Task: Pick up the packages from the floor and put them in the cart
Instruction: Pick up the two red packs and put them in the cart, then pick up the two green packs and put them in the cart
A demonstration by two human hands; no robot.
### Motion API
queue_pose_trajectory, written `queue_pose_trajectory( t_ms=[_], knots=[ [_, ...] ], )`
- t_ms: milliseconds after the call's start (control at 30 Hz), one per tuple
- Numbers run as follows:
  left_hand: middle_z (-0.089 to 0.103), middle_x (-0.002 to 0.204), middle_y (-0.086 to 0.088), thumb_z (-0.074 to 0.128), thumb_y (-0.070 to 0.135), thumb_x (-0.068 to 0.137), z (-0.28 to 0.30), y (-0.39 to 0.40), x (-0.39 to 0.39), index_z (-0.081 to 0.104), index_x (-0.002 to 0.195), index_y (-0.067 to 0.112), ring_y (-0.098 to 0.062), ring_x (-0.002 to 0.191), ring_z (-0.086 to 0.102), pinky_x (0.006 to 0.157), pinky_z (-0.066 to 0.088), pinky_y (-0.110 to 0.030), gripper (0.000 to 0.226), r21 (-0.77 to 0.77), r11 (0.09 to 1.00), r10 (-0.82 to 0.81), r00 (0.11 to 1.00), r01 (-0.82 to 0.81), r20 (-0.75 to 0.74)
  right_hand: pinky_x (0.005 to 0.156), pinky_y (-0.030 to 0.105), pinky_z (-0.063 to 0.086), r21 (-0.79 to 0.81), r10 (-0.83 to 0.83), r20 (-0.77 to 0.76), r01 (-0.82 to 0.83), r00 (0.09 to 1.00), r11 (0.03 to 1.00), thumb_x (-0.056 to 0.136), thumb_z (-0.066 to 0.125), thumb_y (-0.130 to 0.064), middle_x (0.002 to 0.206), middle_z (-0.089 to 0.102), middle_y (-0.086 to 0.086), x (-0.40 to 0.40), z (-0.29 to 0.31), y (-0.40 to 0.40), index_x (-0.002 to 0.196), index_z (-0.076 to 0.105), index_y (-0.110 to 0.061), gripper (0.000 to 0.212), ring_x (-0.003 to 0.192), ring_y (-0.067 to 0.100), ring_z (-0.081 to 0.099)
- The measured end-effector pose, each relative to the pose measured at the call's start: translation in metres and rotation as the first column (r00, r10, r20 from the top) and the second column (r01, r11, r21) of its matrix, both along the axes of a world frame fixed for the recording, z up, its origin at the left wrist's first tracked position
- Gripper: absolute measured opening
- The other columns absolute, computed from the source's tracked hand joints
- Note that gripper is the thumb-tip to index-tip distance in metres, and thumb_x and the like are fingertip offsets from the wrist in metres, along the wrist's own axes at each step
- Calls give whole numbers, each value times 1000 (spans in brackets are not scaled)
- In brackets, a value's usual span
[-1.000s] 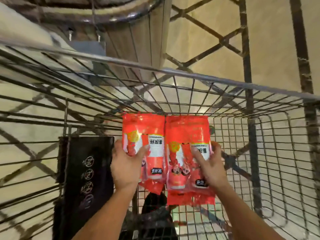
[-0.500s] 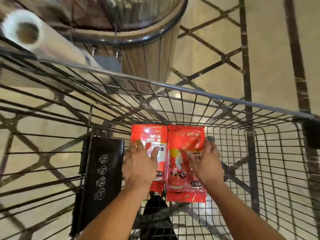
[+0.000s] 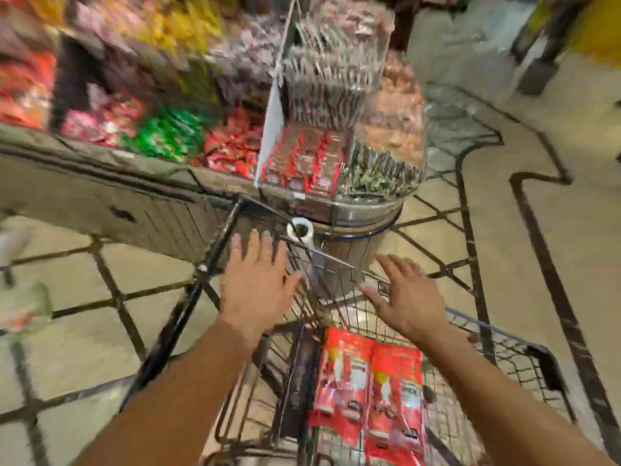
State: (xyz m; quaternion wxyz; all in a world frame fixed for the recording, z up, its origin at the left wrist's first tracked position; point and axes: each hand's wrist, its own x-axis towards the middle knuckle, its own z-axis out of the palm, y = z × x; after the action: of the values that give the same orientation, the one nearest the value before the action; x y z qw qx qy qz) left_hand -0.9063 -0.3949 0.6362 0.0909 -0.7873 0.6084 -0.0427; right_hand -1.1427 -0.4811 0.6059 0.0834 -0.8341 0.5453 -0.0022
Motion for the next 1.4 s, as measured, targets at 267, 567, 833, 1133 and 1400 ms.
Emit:
queue_pose_trajectory(
  t_ms=[267,567,833,1133,1400],
  knots=[
    [37,164,-15,16,61,101,135,134,151,33,161,20,-35,152,29,123,19,-57,75,-258,946,206,978,-198,6,118,51,37,-237,217,-26,-217,976,947,94,17,-80,165,40,3,157,165,86,164,23,-32,85,152,32,35],
    [64,136,-18,30,61,94,230,345,319,57,143,16,-39,125,58,102,43,-57,72,-473,777,497,866,-414,58,118,48,38,-347,526,19,-487,850,801,95,23,-79,165,38,-2,367,249,190,163,25,-36,80,152,27,33],
    [63,139,-18,19,66,90,233,500,423,54,148,17,-40,128,56,104,40,-55,84,-501,555,768,640,-664,3,108,49,47,-389,720,23,-657,693,645,89,16,-86,155,51,6,524,277,268,159,36,-29,92,142,33,48],
    [66,133,-13,29,62,98,215,563,552,57,143,16,-36,124,59,104,43,-54,70,-497,453,862,506,-741,30,102,49,53,-383,853,-11,-790,522,478,89,13,-86,152,53,5,719,248,310,160,36,-28,94,139,33,50],
    [68,129,-9,31,62,96,203,543,686,55,142,17,-32,120,61,104,42,-51,69,-470,421,886,462,-776,32,97,48,55,-343,875,41,-816,482,465,97,34,-74,155,49,3,887,231,292,162,30,-28,80,139,33,48]
  ],
)
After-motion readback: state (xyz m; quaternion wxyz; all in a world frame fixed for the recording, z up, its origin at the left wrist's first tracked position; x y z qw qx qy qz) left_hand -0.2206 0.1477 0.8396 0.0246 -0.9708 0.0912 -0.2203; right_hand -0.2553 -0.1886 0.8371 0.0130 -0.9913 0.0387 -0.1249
